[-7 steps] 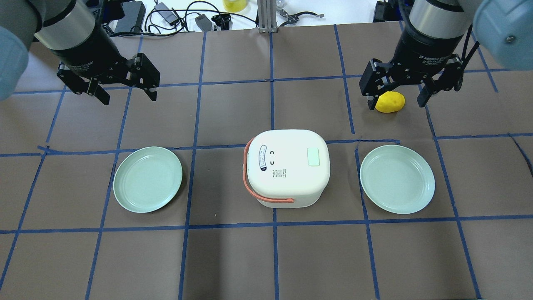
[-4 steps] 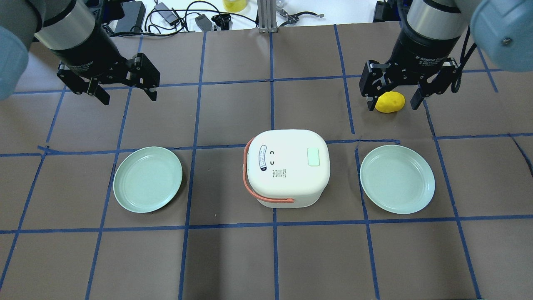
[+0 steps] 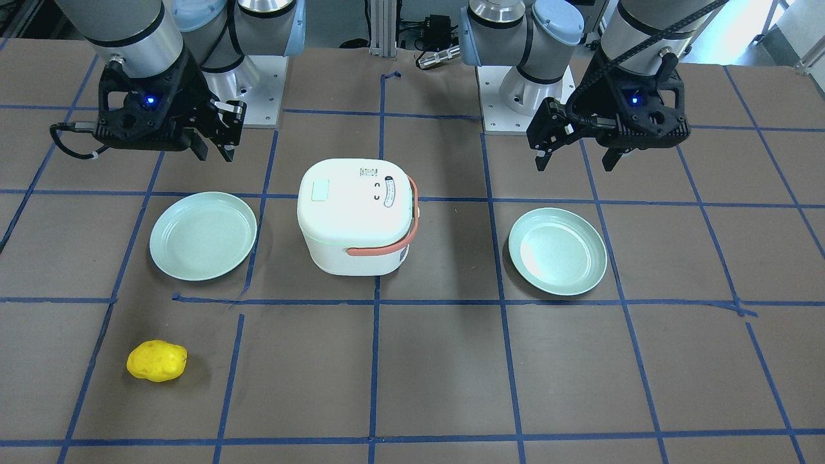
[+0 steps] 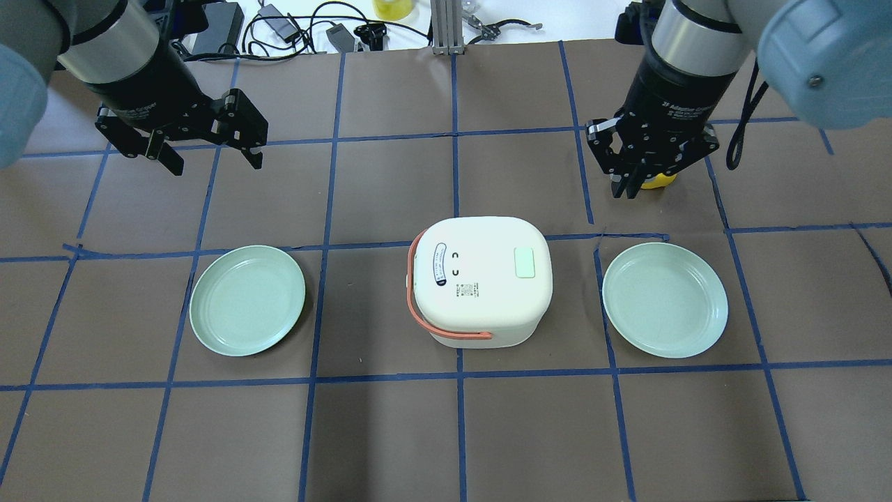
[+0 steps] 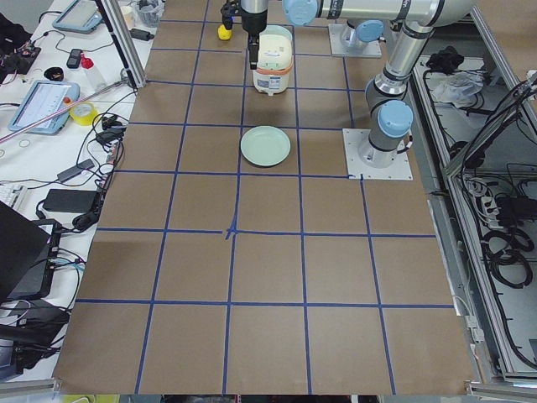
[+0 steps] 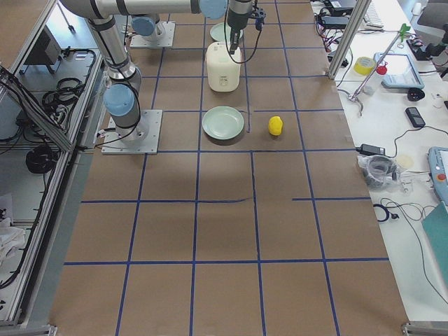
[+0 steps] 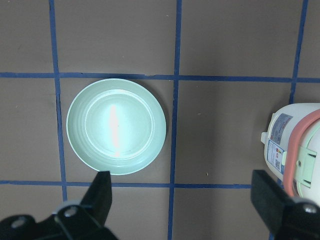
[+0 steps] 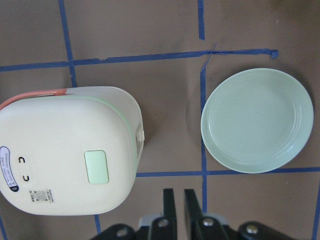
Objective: Press rice cooker button
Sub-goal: 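Move the right gripper over the pale green button on the rice cooker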
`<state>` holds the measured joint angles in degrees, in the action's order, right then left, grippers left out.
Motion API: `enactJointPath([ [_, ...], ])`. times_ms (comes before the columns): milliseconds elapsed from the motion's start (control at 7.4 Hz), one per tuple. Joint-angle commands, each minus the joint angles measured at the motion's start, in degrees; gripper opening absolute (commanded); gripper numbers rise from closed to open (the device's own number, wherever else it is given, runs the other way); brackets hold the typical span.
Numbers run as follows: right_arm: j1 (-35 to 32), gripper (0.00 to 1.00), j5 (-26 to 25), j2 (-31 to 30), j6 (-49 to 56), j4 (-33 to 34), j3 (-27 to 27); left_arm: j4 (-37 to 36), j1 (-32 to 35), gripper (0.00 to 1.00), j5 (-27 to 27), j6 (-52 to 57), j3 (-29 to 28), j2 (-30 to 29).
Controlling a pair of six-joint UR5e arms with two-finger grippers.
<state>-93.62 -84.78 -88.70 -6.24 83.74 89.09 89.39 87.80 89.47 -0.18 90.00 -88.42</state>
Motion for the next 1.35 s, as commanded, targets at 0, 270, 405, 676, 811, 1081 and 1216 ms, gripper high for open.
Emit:
enactJointPath([
  [0,-3.6,0.0,1.2,2.2,-2.5,2.5,0.8,0.0,0.0,1.0,0.0,0.0,0.0,0.0],
  [270,-6.6,0.0,1.2,3.2,-5.4,9.3,4.5,0.0,0.0,1.0,0.0,0.0,0.0,0.0],
  [405,-7.0,0.0,1.2,3.4,-5.5,10.3,6.3,0.0,0.0,1.0,0.0,0.0,0.0,0.0],
  [676,-7.6,0.0,3.3,3.7,-5.5,10.7,7.8,0.0,0.0,1.0,0.0,0.0,0.0,0.0],
  [811,-7.8,0.0,3.6,3.9,-5.4,11.0,8.6,0.0,0.0,1.0,0.0,0.0,0.0,0.0],
  [1081,-8.2,0.0,3.7,4.2,-5.1,12.0,9.6,0.0,0.0,1.0,0.0,0.0,0.0,0.0],
  [1216,-8.2,0.0,5.1,4.2,-4.9,12.1,10.0,0.0,0.0,1.0,0.0,0.0,0.0,0.0],
])
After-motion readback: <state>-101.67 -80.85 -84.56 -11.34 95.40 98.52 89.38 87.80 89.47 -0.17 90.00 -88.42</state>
